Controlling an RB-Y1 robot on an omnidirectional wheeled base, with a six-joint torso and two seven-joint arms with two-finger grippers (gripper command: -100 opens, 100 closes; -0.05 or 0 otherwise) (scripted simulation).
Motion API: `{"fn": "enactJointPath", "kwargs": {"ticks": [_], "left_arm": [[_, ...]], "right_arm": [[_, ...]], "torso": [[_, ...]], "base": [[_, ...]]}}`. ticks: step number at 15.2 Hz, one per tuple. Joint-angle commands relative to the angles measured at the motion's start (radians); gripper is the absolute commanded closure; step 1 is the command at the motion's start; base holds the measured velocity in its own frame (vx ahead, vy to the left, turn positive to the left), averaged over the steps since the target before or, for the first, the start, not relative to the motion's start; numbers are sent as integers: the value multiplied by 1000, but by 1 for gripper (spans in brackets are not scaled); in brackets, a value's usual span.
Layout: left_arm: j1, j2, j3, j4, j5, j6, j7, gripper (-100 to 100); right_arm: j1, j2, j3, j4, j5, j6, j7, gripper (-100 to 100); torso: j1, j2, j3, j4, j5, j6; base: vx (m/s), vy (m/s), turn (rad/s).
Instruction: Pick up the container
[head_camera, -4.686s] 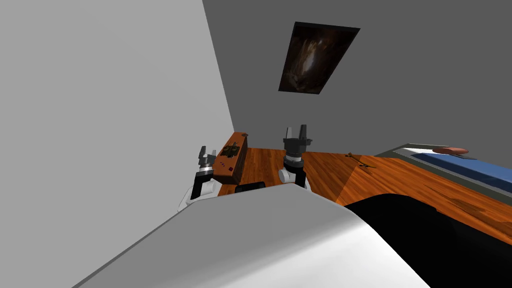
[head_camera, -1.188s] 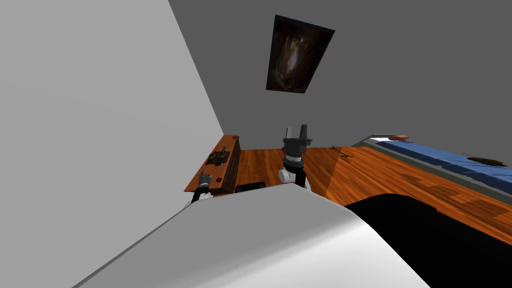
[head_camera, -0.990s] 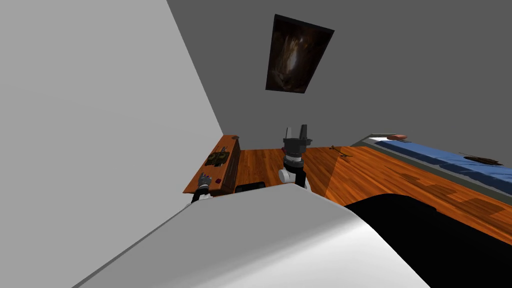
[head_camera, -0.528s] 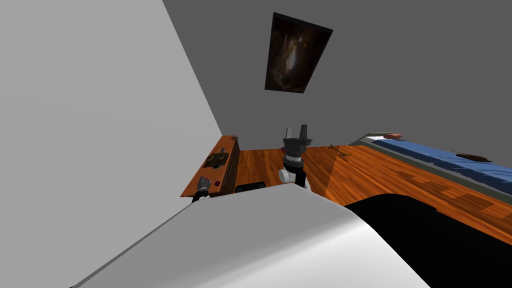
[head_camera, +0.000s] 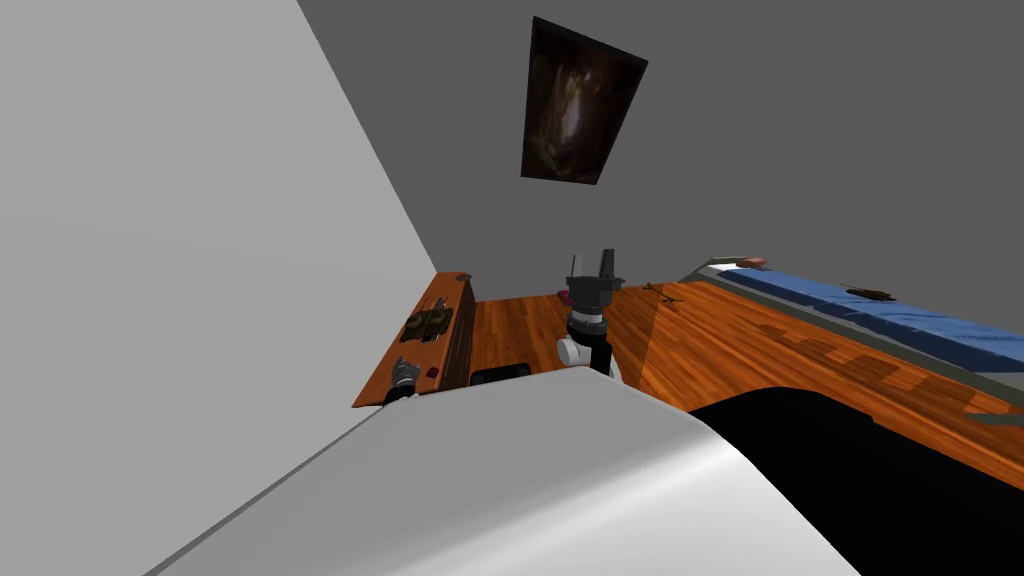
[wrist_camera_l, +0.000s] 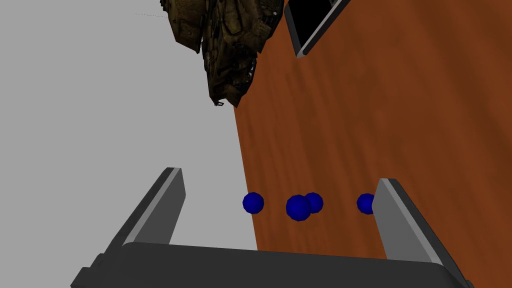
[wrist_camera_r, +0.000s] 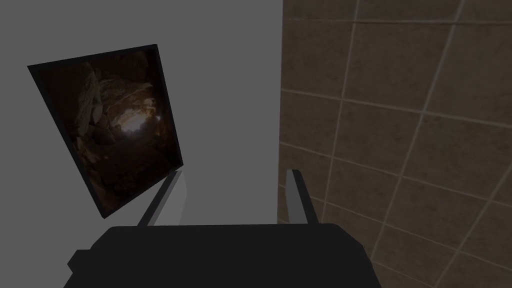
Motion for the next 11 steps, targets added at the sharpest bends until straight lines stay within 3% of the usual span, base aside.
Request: {"fn": "enactJointPath", "kwargs": {"ticks": [1,11], "left_arm": [[12,-3,-13,-7,50,-7,-34,-100],[65,-12,-60,-55,255,-16,-152,-100]], "right_arm": [[0,0,0,0,0,0,0,0],[0,0,0,0,0,0,0,0]], "torso": [[0,0,0,0,0,0],[0,0,0,0,0,0]], "base": [[-9,31,-96],[-8,35,-119]]}}
